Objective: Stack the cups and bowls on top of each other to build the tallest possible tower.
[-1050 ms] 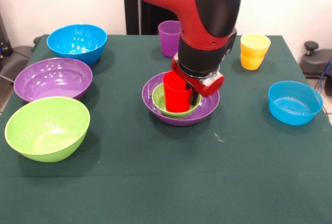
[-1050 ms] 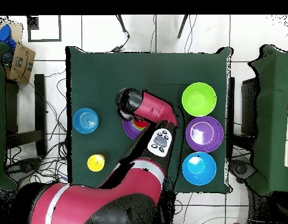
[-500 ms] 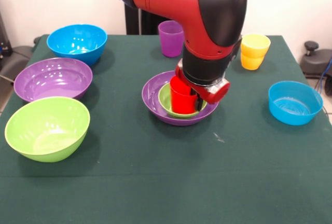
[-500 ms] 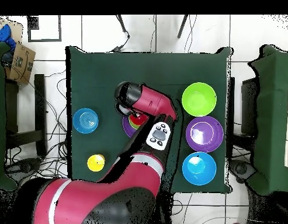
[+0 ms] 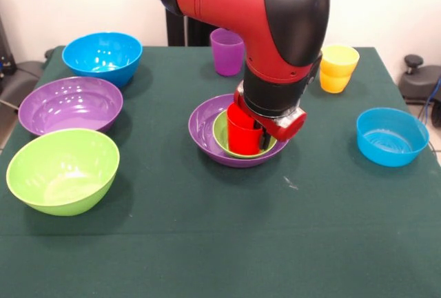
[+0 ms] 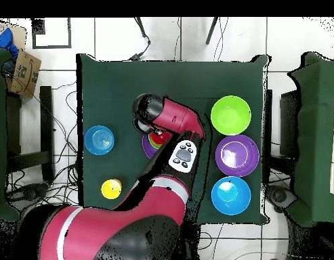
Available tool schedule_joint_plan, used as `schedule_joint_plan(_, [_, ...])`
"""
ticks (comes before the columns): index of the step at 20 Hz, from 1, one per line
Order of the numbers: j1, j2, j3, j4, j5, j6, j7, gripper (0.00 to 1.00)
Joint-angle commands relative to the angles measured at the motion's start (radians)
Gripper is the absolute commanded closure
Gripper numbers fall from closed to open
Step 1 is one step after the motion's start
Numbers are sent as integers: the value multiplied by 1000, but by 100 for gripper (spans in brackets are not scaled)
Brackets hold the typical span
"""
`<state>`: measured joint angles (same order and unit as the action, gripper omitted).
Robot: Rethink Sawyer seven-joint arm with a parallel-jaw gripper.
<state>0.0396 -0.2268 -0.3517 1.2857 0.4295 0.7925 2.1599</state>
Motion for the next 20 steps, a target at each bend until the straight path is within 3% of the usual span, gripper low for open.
schedule_joint_plan(1, [9,16,79,-55,-45,60,98,100])
schedule_joint_plan(11, [2,19,76,-68,-47,94,98,100])
schedule_joint_plan(20, [6,-20,90,16,-41,52,81,100])
